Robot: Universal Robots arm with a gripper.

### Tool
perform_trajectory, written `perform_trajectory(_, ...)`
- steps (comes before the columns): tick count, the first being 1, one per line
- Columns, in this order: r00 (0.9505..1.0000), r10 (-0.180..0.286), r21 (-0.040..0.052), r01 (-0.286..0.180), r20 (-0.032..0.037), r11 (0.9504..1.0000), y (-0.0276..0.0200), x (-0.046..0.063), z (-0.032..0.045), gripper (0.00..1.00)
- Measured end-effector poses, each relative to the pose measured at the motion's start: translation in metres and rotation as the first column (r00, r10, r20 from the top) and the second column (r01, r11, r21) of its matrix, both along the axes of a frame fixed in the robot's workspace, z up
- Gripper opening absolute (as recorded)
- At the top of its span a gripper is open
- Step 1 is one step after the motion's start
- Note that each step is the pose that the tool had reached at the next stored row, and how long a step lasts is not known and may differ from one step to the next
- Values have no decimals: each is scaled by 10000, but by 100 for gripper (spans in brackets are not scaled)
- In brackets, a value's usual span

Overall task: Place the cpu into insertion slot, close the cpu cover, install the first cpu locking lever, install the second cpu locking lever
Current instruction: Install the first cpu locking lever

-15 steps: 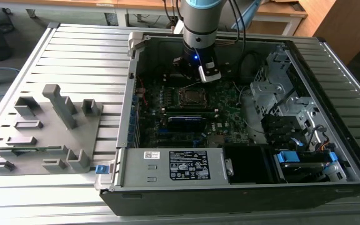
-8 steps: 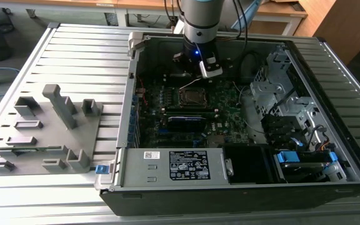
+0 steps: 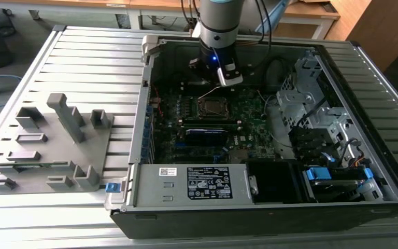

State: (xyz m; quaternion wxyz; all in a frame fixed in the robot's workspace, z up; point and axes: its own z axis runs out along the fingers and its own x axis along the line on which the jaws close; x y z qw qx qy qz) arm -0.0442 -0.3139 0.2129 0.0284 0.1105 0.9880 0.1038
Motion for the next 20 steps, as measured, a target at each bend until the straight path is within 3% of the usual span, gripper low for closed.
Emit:
perform_trajectory(4,10000,-1,-3,1,16,10000,13,-78,-13,10)
perform_trajectory(11,10000,1,-1,-1,15,10000,13,-79,93,10)
perform_trajectory(20,10000,-25,-16,25,15,10000,-17,-43,120,10)
